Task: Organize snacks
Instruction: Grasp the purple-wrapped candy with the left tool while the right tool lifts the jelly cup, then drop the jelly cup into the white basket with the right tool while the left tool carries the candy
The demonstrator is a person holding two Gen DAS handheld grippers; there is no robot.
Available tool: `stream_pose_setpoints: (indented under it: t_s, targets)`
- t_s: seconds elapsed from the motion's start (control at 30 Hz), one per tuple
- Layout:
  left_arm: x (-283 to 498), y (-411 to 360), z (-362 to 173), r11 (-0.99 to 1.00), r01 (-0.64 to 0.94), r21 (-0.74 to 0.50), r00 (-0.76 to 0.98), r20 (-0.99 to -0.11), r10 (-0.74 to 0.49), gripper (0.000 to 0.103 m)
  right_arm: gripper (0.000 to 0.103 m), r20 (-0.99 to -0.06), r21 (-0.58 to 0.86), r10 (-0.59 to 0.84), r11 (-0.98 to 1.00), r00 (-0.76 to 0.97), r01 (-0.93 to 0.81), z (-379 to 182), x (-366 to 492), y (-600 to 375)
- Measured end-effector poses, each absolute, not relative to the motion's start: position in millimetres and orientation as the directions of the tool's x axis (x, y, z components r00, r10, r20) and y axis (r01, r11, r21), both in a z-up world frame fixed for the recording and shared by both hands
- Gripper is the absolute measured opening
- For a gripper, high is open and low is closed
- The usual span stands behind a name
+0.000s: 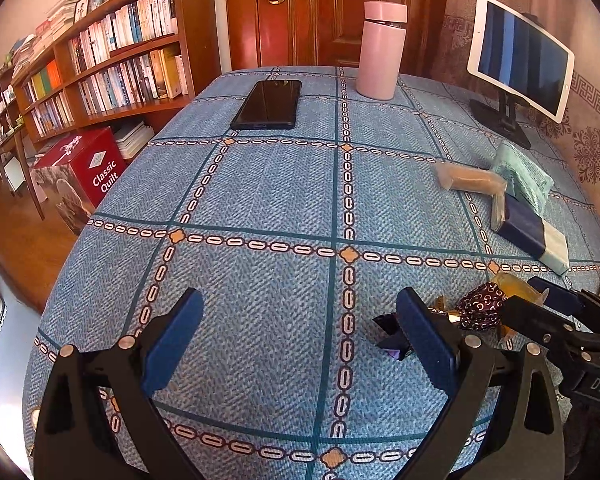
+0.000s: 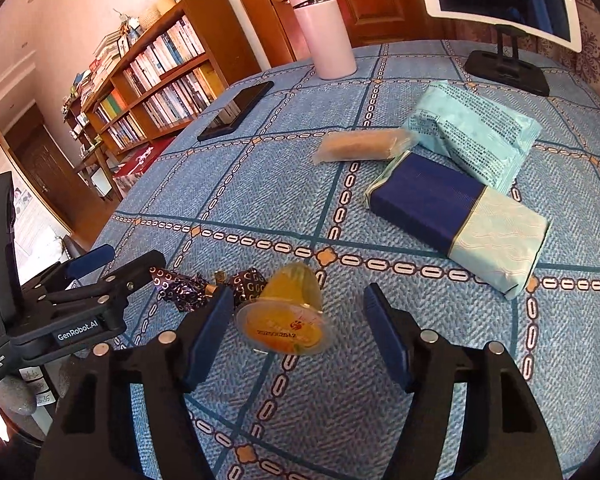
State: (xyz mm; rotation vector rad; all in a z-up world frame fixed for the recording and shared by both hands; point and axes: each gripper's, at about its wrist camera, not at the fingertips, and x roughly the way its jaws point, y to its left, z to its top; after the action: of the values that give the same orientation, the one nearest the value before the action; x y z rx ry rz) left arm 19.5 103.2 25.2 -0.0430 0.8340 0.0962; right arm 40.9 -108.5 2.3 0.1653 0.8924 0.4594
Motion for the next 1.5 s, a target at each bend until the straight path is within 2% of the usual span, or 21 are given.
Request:
stream_pose_setpoints:
  t_s: [0.07, 0.13, 0.43, 0.83, 0.87, 0.9, 0.97, 1.03, 1.1, 1.17, 1.2, 1.27, 1.5]
  targets:
    - [20, 103, 25, 0.994, -0.105, 0.000, 0.668, -0.741, 0.071, 0.098, 0.051, -0.703, 0.345, 0.478, 0.876, 0.526, -0.336, 3, 40, -107]
    - [20, 103, 26, 0.995, -0.102, 0.003, 0.669, -0.740, 0.070, 0.098, 0.046, -0.707, 0.332, 0.475, 0.877, 0.525, -0.346, 5, 37, -104]
    - [17, 79, 33, 1.000, -0.002, 0.028, 0.701, -0.713, 0.021, 0.098, 0.045, -0.694, 0.285, 0.417, 0.908, 0.587, -0.307, 18, 12, -129]
    - [10, 15, 26, 0.955, 0.270, 0.122, 0.694, -0.712, -0.105, 0.097, 0.045, -0.709, 0.267, 0.363, 0.932, 0.605, -0.246, 9, -6, -162]
    - [9, 12, 25, 0.952, 0.276, 0.131, 0.695, -0.711, -0.104, 0.094, 0.045, -0.710, 0.266, 0.362, 0.932, 0.604, -0.246, 7, -7, -162]
    - [10, 10, 23, 0.950, 0.282, 0.135, 0.691, -0.716, -0.104, 0.084, 0.045, -0.711, 0.267, 0.363, 0.932, 0.603, -0.246, 6, -8, -162]
    - [14, 8, 18, 0.949, 0.292, 0.115, 0.673, -0.731, -0.118, 0.073, 0.045, -0.709, 0.272, 0.366, 0.931, 0.603, -0.245, 5, -9, -163]
    - [19, 8, 11, 0.953, 0.288, 0.093, 0.650, -0.750, -0.123, 0.056, 0.046, -0.710, 0.275, 0.368, 0.930, 0.601, -0.244, 4, -9, -164]
    - [23, 12, 8, 0.958, 0.282, 0.051, 0.638, -0.755, -0.148, 0.053, 0.046, -0.714, 0.274, 0.365, 0.931, 0.597, -0.241, 2, -9, -163]
    - [24, 15, 9, 0.961, 0.277, 0.021, 0.636, -0.753, -0.167, 0.043, 0.046, -0.722, 0.272, 0.361, 0.933, 0.590, -0.238, 0, -9, -162]
    - [25, 16, 10, 0.963, 0.268, 0.013, 0.637, -0.753, -0.167, 0.030, 0.047, -0.722, 0.269, 0.359, 0.933, 0.591, -0.239, 0, -10, -161]
    - [26, 19, 11, 0.968, 0.251, -0.004, 0.638, -0.752, -0.169, 0.028, 0.050, -0.720, 0.266, 0.360, 0.933, 0.594, -0.243, 1, -11, -160]
    - [16, 18, 28, 0.975, 0.221, 0.018, 0.684, -0.715, -0.142, 0.027, 0.049, -0.733, 0.233, 0.332, 0.942, 0.593, -0.240, 0, -9, -155]
